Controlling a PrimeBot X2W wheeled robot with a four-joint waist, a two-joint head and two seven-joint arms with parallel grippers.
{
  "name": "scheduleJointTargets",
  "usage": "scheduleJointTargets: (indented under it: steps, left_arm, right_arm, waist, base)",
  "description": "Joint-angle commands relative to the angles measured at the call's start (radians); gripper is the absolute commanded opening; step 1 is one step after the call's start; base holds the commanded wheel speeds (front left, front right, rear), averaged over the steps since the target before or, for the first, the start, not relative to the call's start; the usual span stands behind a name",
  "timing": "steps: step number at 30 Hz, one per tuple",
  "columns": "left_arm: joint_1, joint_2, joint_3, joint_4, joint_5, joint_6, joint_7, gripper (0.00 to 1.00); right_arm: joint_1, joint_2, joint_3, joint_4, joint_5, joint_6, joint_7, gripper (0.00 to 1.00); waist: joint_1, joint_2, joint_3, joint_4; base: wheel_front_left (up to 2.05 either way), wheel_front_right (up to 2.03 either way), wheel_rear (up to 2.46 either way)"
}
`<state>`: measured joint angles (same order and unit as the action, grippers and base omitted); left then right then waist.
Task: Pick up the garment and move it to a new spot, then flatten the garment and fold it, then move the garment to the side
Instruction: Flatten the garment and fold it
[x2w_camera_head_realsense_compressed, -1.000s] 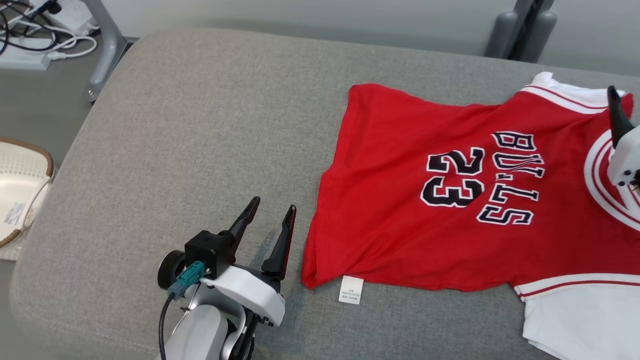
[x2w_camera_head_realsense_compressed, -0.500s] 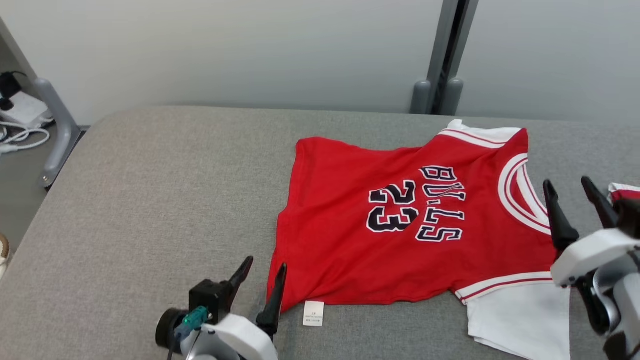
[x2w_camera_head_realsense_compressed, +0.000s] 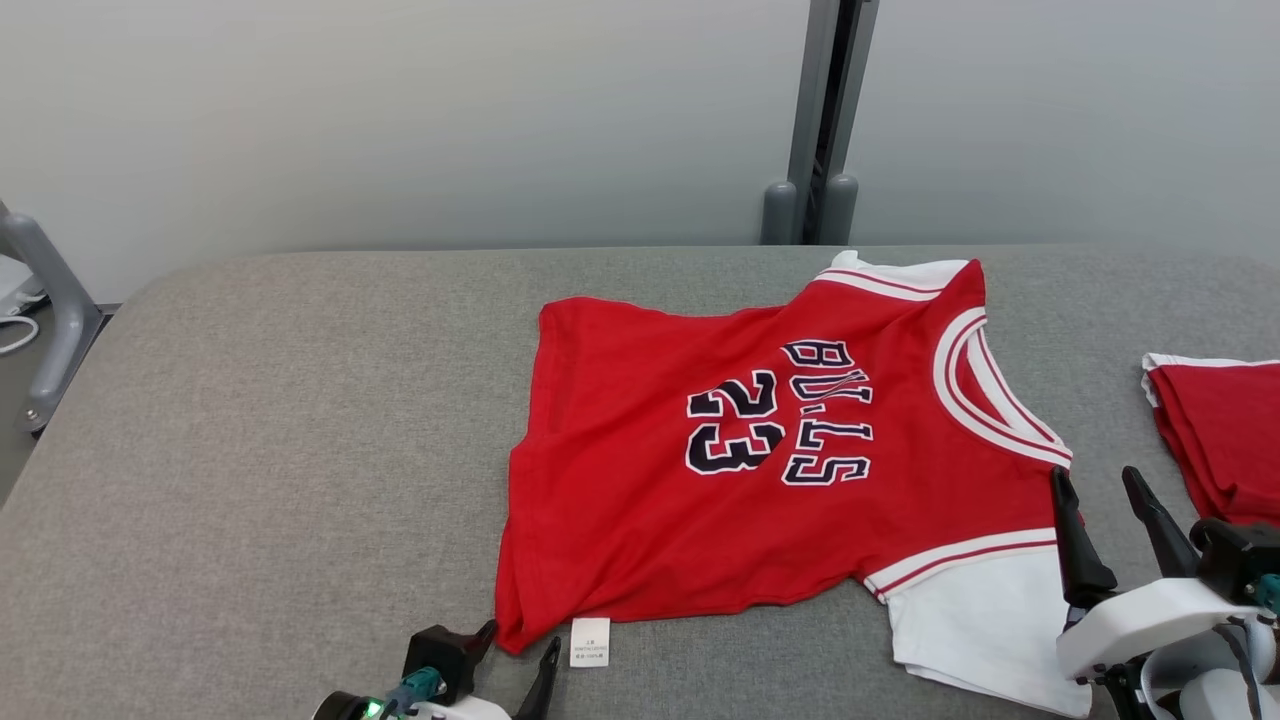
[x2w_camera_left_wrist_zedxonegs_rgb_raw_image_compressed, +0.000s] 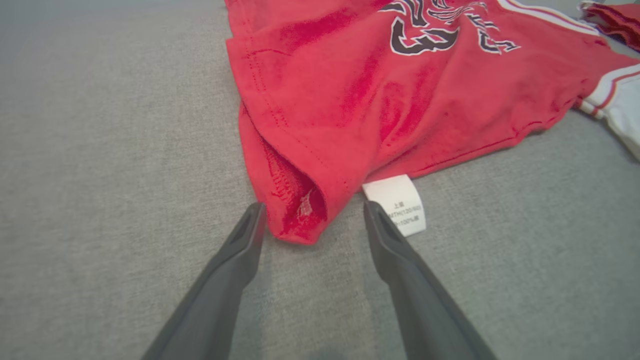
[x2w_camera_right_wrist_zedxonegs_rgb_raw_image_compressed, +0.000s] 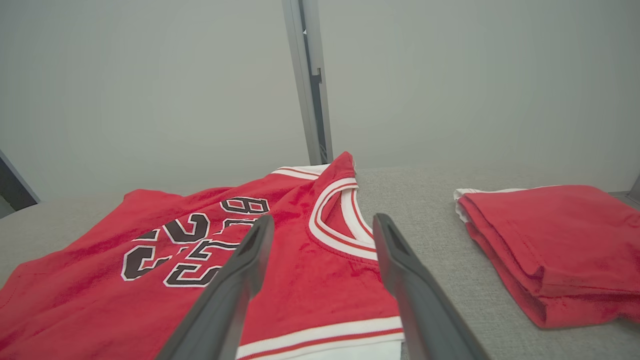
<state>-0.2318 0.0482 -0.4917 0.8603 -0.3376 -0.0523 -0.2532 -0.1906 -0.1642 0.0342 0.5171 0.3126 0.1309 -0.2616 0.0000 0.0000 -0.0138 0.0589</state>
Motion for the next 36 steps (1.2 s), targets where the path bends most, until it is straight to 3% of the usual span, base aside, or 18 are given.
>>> scheduleJointTargets:
  steps: [1,19,20,21,22,36]
  left_arm:
    - [-0.012,0.008,-0.002,0.008,0.009,0.002,-0.006,1.00]
    - [-0.087,0.007,-0.023,0.083,0.027,0.009,-0.012,1.00]
    - [-0.086,0.006,-0.022,0.087,0.020,0.003,-0.012,0.86]
    - [-0.086,0.006,-0.021,0.092,0.014,-0.001,-0.012,0.30]
    - [-0.088,0.006,-0.018,0.097,0.006,-0.005,-0.012,0.00]
    - [-0.077,0.005,0.009,0.106,-0.092,-0.028,-0.012,0.00]
  right_arm:
    - [0.010,-0.005,-0.006,-0.007,-0.003,0.000,-0.004,1.00]
    - [0.012,0.016,-0.041,-0.002,-0.024,0.000,-0.004,1.00]
    - [0.010,0.017,-0.042,-0.002,-0.024,0.000,-0.004,1.00]
    - [0.008,0.017,-0.042,-0.001,-0.024,0.000,-0.004,1.00]
    - [0.007,0.018,-0.042,0.000,-0.026,0.000,-0.004,1.00]
    - [0.042,0.027,-0.039,0.055,-0.005,0.000,-0.002,1.00]
  waist:
    - [0.0000,0.0000,0.001,-0.005]
    - [0.0000,0.0000,0.027,-0.020]
    - [0.0000,0.0000,0.028,-0.019]
    - [0.0000,0.0000,0.030,-0.019]
    - [0.0000,0.0000,0.030,-0.018]
    - [0.0000,0.0000,0.008,-0.004]
  base:
    - [0.00,0.00,0.00]
    - [0.00,0.00,0.00]
    - [0.00,0.00,0.00]
    - [0.00,0.00,0.00]
    - [0.00,0.00,0.00]
    - [0.00,0.00,0.00]
